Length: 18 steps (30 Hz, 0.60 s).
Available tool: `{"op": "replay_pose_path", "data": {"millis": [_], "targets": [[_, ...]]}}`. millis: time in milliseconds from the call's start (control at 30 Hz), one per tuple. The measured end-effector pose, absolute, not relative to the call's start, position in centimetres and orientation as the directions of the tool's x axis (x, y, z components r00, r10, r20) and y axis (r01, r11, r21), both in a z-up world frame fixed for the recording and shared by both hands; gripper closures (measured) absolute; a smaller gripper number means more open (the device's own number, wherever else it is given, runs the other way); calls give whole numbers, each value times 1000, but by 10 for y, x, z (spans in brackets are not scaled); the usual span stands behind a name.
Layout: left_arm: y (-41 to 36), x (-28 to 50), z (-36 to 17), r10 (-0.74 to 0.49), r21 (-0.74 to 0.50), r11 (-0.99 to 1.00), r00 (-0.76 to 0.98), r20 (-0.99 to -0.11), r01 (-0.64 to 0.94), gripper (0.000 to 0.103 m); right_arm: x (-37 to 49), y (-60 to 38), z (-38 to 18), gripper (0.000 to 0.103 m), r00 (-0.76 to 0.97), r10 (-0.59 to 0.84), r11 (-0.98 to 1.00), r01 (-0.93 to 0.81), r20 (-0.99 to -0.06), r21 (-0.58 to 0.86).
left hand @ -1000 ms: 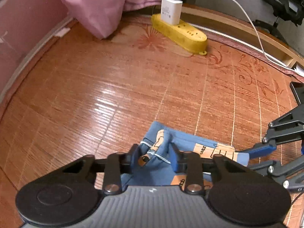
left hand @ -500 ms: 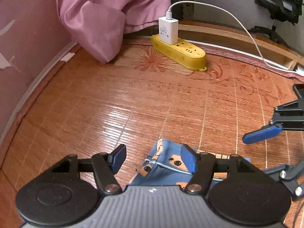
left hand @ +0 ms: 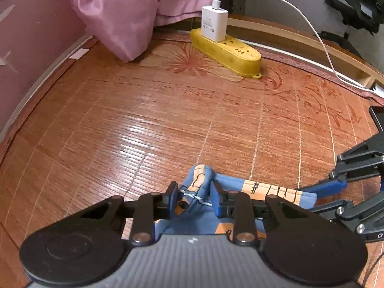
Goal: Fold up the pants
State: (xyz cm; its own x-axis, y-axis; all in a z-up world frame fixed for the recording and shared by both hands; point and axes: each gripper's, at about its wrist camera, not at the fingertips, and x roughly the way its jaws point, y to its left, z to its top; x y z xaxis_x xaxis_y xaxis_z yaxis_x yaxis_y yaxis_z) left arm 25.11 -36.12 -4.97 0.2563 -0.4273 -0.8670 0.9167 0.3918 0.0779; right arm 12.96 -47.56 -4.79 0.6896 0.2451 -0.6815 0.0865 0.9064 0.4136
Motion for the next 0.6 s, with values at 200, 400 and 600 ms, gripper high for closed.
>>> {"op": "replay_pose_path", "data": {"millis": [200,400,600], "targets": [[-345,263,-37,-443,1,545,289,-849,838,45,126,-476,-44,93,722,237,889,108,-650,445],[-298,288,-19,-542,-360,717,153,-826,597,43,120,-460,-28,94,772,198,913,80,-604,401],[-238,293,-28,-695,-639,682,41,-718,356,38,117,-395,4,95,811,106,994,-81,-576,68]]}}
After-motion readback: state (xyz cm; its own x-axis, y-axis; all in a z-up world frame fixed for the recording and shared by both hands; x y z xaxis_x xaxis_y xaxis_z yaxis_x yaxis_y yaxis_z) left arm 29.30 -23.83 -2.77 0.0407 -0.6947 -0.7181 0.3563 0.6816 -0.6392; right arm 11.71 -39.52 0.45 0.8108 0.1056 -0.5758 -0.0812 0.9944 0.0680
